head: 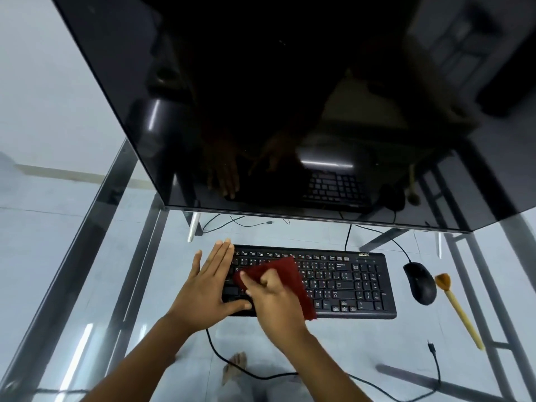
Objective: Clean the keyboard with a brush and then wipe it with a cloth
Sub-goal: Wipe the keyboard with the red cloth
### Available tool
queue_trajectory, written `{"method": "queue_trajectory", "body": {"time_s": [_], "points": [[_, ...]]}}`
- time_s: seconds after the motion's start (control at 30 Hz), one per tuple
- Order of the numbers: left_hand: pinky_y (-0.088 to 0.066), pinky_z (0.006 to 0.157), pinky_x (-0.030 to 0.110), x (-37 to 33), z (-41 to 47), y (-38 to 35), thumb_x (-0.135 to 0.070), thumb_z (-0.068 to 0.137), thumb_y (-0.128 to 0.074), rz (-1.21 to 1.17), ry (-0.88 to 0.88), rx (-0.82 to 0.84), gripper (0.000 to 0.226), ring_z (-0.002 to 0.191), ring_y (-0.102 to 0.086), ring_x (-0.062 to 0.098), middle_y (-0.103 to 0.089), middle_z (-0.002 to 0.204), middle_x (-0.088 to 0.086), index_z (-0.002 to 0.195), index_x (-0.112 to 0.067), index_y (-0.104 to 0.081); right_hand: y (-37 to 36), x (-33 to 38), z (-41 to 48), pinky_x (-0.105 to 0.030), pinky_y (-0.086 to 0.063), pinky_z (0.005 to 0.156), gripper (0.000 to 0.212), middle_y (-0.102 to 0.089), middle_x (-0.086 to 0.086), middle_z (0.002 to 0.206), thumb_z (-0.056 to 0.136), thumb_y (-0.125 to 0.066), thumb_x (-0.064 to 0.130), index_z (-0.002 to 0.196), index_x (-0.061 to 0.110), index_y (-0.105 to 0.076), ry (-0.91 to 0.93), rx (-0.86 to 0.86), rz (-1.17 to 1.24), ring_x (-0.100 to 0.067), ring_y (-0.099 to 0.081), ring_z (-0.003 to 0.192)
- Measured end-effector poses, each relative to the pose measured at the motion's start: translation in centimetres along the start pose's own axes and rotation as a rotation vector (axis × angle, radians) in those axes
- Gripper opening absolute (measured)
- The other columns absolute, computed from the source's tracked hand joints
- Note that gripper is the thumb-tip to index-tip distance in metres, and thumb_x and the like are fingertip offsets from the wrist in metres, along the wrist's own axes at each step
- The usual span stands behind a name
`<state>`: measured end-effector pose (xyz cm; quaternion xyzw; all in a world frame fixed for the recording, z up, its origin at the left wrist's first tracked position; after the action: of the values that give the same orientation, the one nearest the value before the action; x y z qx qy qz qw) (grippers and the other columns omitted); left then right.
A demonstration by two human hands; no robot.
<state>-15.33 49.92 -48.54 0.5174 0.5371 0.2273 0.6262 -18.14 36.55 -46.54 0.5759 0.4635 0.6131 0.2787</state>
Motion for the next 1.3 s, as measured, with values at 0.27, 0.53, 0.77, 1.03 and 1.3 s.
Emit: {"method": "queue_trajectory", "body": {"time_s": [0.27,0.53,0.77,1.03,1.3], "points": [[0.010,0.118,0.038,1.0,-1.2,0.3,-0.084,0.074,-0.045,-0.076,0.006,-0.004,0.114,0.144,0.017,0.002,0.014,0.159,-0.012,0.152,-0.023,0.011,4.2,-6.7,-3.0,-0.014,-0.047,0.036,0.055,-0.051,0.006,0.079,0.071,-0.085,0.011,0.118,0.034,-0.068,-0.086,-0.103,-0.087,-0.002,-0.040,0.041],[0.012,0.117,0.035,1.6,-1.3,0.6,-0.088,0.070,-0.044,-0.071,0.007,-0.007,0.118,0.143,0.018,0.001,0.012,0.159,-0.012,0.153,-0.021,0.007,2.4,-4.1,-2.7,-0.022,-0.053,0.055,0.021,-0.067,-0.003,0.093,0.098,-0.043,0.054,0.108,0.040,-0.056,0.136,0.006,-0.094,-0.013,-0.067,0.063],[0.009,0.118,0.036,1.8,-1.6,-0.2,-0.089,0.070,-0.043,-0.092,0.035,-0.011,0.118,0.144,0.017,0.002,0.012,0.160,-0.009,0.152,-0.020,0.007,0.7,-1.8,-0.9,-0.007,-0.015,0.034,0.022,-0.036,0.016,0.074,0.096,-0.055,0.037,0.116,0.032,-0.065,0.056,-0.004,-0.096,0.003,-0.033,0.043],[0.012,0.118,0.034,1.6,-1.7,-0.1,-0.085,0.073,-0.046,-0.126,0.021,-0.028,0.115,0.143,0.018,0.002,0.016,0.158,-0.011,0.151,-0.022,0.010,2.4,-2.3,2.9,-0.017,-0.048,0.053,0.036,-0.055,0.001,0.101,0.099,-0.052,0.027,0.135,0.032,-0.054,-0.047,-0.148,-0.058,-0.011,-0.063,0.073],[0.009,0.119,0.034,1.8,-1.8,-0.1,-0.086,0.070,-0.048,-0.206,0.028,-0.051,0.119,0.145,0.011,0.002,0.007,0.159,-0.014,0.150,-0.026,0.016,1.5,0.7,6.8,-0.023,-0.047,0.068,0.035,-0.056,0.001,0.108,0.099,-0.046,0.027,0.132,0.030,-0.056,-0.057,-0.116,-0.001,-0.014,-0.060,0.087]]}}
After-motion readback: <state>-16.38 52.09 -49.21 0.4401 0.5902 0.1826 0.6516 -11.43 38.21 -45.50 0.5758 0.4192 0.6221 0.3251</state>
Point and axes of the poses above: each hand's wrist, its own z-axis towards the middle knuckle, its own y-axis out of the back of the hand, x = y × z, the point moved 8 cm from there along z, towards the middle knuckle
